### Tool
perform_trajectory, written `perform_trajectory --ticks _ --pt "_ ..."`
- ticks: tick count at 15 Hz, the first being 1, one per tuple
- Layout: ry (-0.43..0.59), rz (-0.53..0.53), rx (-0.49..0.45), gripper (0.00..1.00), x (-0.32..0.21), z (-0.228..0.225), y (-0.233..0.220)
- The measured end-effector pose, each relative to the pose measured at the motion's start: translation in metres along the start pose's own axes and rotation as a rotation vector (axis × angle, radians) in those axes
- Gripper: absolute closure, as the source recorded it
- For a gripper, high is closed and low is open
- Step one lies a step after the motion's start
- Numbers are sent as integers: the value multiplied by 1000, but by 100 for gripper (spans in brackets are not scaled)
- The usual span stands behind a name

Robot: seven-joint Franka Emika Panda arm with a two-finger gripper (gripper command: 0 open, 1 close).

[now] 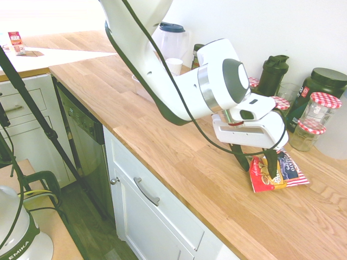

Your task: Put the chip bag into the container

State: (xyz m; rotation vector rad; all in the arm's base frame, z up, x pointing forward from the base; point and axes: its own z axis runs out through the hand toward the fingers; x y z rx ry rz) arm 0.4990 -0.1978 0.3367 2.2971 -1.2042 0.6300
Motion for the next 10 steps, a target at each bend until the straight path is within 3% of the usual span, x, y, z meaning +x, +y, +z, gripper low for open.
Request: perform_trajectory --ticks 10 --pt "-2 -11 -8 100 -1 6 2"
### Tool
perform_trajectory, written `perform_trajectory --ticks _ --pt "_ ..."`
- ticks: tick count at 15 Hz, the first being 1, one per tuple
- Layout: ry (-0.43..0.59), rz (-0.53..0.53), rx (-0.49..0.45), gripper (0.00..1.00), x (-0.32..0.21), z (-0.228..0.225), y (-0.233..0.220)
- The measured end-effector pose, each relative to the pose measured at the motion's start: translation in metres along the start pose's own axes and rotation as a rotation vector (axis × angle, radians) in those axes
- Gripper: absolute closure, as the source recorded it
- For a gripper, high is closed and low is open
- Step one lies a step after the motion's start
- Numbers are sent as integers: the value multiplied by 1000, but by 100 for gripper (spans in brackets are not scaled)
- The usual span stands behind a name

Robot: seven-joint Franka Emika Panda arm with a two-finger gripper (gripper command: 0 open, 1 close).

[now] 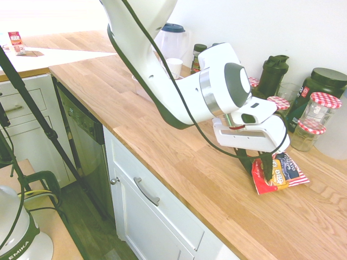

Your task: Put the chip bag into the container

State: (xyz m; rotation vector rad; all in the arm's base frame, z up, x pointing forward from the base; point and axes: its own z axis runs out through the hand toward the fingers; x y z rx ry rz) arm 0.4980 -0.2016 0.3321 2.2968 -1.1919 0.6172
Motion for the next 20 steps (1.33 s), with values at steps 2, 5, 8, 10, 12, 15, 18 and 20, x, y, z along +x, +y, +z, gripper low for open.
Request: perform_trajectory --ticks 2,5,8,10,12,15,18,20 --pt "2 -1 3 100 1 -1 -2" --pt "5 -1 9 100 3 -4 -5" --pt "3 -2 16 100 2 -7 -11" --pt "1 -5 22 100 4 -11 -15" --pt "-1 -1 26 100 9 -18 -20" --pt "7 20 66 100 22 -45 -29" --pt "36 52 120 100 37 -102 -30" --pt "59 52 147 100 38 -140 -35"
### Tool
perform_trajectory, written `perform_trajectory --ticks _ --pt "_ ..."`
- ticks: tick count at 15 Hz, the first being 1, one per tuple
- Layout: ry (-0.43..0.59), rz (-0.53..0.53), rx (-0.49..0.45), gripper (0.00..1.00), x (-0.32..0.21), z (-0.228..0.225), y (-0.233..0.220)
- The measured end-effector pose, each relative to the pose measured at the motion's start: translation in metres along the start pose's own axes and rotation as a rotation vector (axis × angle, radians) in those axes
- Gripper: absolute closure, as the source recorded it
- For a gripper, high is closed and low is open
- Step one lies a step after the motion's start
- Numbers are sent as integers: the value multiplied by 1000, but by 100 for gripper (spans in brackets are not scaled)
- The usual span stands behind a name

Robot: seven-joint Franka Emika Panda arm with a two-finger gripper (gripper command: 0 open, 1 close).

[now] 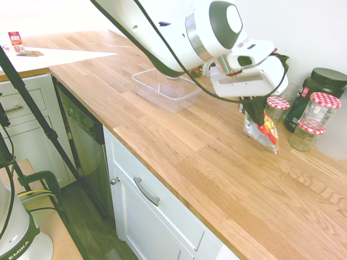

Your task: Put the chip bag into the container

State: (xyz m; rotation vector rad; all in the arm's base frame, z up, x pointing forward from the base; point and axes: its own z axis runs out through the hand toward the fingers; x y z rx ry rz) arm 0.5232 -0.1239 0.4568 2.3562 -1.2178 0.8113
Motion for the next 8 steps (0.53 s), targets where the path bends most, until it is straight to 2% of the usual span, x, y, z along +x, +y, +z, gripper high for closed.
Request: perform_trajectory --ticks 8 --pt "50 -64 96 100 -44 -130 -78"
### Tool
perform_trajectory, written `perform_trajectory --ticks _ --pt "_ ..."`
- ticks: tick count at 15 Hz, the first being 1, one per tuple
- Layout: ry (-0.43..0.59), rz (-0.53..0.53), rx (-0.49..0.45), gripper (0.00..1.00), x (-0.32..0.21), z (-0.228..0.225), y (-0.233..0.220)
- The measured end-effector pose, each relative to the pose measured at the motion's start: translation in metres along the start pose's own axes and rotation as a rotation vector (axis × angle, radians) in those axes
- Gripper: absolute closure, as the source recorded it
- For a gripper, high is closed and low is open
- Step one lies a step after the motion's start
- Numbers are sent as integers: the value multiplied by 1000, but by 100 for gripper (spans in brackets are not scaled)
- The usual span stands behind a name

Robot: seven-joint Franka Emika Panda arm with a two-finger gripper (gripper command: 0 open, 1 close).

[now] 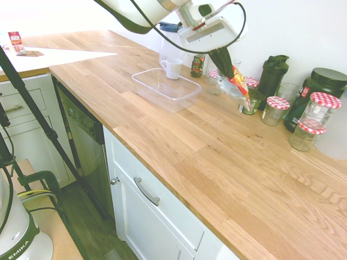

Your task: Put the chip bag into the container

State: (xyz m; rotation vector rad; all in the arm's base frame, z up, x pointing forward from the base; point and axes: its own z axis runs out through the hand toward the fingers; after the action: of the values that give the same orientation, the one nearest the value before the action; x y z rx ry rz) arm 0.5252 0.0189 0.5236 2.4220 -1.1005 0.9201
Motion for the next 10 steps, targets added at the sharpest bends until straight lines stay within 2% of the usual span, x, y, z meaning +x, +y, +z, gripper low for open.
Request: perform_trajectory --ticks 6,10 --pt "11 -51 33 100 -50 -65 -62" --pt "1 -81 24 100 -101 -88 -97"
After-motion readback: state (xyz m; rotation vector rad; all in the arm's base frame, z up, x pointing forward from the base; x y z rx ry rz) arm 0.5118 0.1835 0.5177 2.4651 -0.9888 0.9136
